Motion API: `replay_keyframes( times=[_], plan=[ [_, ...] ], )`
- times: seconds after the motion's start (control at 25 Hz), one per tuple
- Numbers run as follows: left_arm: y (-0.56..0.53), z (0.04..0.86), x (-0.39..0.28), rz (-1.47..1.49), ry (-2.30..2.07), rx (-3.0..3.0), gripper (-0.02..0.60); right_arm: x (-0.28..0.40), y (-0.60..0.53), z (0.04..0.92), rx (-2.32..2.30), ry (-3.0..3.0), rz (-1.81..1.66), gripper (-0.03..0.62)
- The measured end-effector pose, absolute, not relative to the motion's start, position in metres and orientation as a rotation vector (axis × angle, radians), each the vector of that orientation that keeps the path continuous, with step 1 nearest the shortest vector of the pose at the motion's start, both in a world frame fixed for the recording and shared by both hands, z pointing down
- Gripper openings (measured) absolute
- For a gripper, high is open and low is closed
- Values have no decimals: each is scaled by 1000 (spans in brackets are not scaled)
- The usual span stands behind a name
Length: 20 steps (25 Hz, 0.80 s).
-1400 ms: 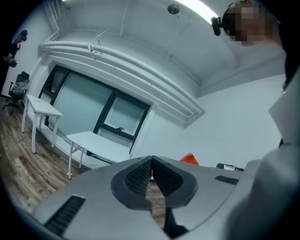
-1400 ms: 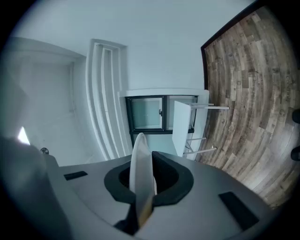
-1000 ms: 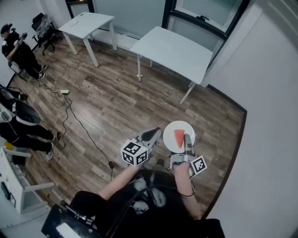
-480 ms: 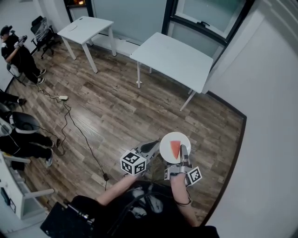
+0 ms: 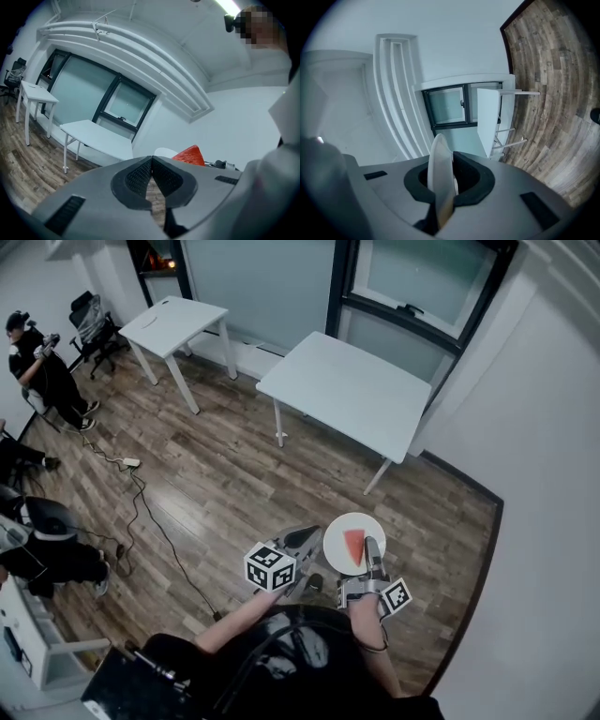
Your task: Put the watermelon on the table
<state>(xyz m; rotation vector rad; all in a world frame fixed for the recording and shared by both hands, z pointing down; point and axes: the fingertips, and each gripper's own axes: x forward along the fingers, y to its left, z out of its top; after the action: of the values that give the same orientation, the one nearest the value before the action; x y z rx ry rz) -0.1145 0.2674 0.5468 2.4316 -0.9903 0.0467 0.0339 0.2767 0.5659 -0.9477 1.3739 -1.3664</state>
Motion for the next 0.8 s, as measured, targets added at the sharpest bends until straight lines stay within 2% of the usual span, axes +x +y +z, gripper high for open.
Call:
replay_keyframes(
  times=[0.36,0.8],
  plan=[
    [211,555,-75,93,-972,2450,3,54,209,587,-928,1357,-1456,25],
    [78,567,-47,111,-824,2449,3,61,94,606,-979,1320,-1456,25]
  ],
)
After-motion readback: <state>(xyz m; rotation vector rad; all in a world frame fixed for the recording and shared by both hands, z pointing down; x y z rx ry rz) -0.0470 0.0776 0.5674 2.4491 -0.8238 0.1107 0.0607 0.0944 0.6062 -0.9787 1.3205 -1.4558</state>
